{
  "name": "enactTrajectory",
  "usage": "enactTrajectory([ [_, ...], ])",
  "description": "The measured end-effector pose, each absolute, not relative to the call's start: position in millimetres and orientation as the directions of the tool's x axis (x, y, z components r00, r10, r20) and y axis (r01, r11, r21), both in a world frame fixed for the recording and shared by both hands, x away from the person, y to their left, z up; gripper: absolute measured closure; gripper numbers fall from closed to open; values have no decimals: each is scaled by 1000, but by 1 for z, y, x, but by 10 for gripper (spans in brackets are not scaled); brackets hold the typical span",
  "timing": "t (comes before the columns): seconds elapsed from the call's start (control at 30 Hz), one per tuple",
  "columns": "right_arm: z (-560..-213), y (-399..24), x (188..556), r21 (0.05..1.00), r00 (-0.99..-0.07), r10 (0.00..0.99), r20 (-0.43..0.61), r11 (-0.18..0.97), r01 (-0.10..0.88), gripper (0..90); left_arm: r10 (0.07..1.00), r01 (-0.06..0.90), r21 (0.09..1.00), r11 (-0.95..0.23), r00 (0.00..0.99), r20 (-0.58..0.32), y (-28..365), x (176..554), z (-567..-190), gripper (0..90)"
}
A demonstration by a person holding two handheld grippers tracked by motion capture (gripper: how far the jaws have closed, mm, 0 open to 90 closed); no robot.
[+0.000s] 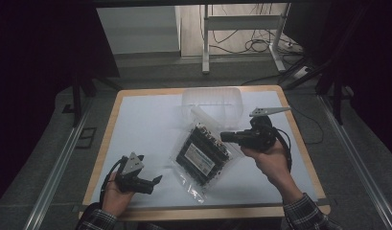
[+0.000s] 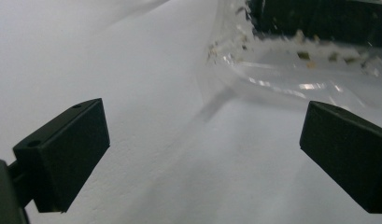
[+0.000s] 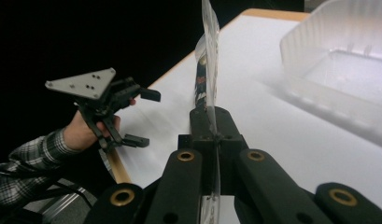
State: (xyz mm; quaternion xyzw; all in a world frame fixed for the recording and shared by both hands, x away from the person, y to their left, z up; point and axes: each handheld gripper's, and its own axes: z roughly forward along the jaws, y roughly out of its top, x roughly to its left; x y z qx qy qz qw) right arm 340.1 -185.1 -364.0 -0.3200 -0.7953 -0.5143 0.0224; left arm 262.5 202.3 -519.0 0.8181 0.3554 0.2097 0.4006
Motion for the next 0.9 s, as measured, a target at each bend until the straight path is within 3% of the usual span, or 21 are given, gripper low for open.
enactTrajectory([
  [0.4, -338, -193, 349, 829, -786, 523, 328, 239, 505, 890, 751, 411, 809, -421, 658, 57, 203, 262, -518, 12],
  [0.9, -323, -199, 361, 834, -787, 500, 361, 206, 513, 890, 748, 413, 810, -416, 662, 47, 202, 262, -519, 13],
])
